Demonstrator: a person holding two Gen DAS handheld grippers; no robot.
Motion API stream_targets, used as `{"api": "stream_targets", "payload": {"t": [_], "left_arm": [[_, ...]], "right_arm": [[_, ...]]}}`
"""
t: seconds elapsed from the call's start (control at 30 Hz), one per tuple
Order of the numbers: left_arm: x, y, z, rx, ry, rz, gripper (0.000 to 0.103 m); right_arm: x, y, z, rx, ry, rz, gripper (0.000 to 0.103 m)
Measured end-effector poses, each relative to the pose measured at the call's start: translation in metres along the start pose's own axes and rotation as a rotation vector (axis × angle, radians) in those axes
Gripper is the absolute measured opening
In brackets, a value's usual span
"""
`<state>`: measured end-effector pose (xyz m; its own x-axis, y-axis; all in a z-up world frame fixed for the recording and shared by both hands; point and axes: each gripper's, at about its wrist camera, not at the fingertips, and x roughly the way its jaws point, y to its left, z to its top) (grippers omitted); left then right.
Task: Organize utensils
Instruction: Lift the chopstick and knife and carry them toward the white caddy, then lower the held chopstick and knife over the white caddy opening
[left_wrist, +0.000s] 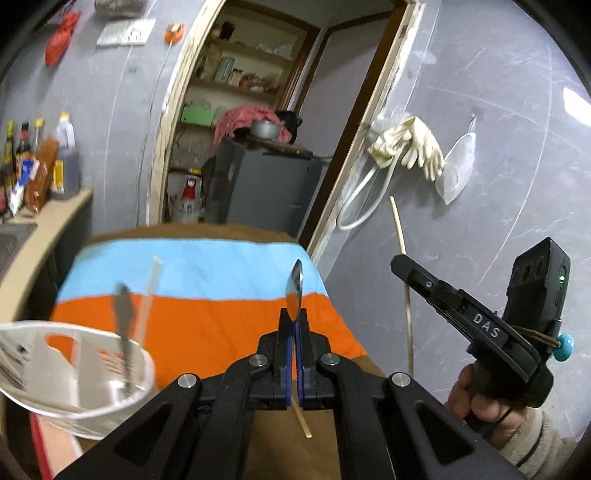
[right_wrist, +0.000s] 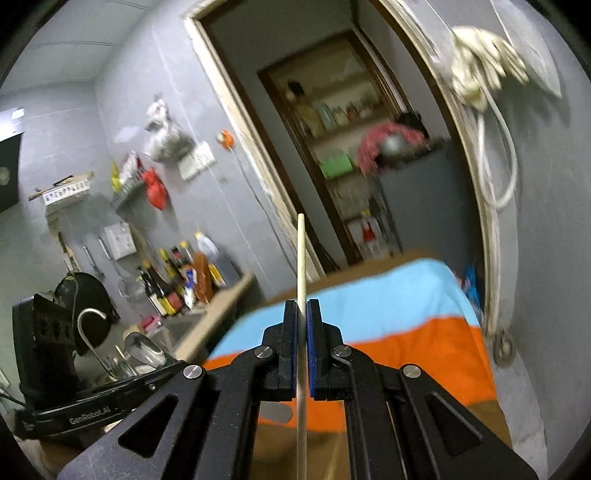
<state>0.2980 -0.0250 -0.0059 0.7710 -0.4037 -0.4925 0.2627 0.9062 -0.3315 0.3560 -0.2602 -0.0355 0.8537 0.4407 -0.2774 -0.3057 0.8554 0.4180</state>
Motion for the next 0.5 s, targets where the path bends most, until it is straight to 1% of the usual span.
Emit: {"api": "stream_targets", "payload": {"t": [0.13, 0.2, 0.37, 0.5], "left_arm": [[-0.036, 0.011, 0.015, 0.031, -0.031, 0.018, 0.002], [-0.051, 0.016, 0.021, 0.031, -0.041, 0.032, 0.002], [-0.095, 0.040, 0.035, 0.010, -0.084, 0.087, 0.002], [-0.124, 0.062, 0.040, -0.020, -0.117, 0.146, 0.002]], "right_arm": [[-0.002, 0.036, 0.011, -0.032, -0.067, 0.052, 0.004], [-0.001, 0.053, 0.016, -0.033, -0.098, 0.083, 0.004], [0.014, 0.099, 0.019, -0.032, -0.161, 0.172, 0.004], [0.031, 0.130, 0.013, -0.042, -0.186, 0.237, 0.004]]}}
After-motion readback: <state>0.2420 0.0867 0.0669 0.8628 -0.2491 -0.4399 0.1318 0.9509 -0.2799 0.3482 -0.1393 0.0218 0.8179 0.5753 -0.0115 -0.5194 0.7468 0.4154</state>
